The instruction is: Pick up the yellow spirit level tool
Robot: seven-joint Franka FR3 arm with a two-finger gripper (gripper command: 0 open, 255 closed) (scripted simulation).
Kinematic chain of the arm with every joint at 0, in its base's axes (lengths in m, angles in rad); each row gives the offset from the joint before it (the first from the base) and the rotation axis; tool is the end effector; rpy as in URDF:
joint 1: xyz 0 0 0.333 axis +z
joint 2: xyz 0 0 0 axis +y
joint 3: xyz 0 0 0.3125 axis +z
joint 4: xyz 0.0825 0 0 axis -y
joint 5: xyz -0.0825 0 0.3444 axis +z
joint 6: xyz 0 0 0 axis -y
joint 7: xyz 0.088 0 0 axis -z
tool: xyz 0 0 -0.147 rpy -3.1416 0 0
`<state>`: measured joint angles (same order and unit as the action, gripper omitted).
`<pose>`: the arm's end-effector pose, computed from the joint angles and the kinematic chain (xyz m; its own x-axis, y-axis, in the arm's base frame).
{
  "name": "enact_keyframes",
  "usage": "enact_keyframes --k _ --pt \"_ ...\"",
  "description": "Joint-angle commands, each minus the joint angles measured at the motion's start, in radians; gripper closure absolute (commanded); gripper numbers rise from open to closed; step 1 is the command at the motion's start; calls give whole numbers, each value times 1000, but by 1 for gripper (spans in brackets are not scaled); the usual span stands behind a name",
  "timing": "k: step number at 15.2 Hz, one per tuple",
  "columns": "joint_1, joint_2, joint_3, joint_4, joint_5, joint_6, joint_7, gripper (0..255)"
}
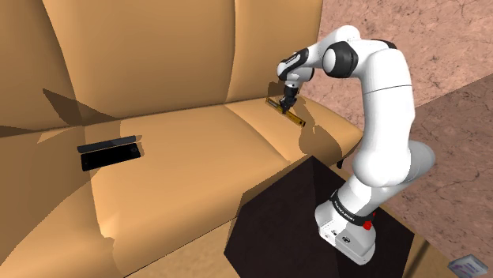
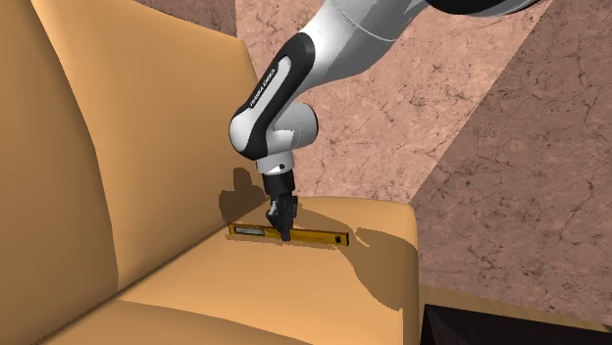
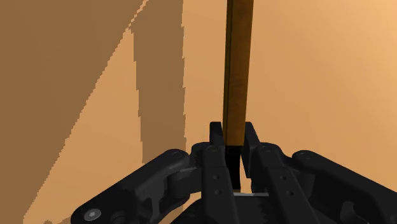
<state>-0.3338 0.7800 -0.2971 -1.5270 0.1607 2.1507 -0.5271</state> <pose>0.5510 -0.3588 0.1842 0.9808 -0.1307 -0.1445 -0.1300 -0.9914 0.0141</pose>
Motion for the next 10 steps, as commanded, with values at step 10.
enact_keyframes --k 10 --pt "12 -77 -15 3 -18 -78 6 255"
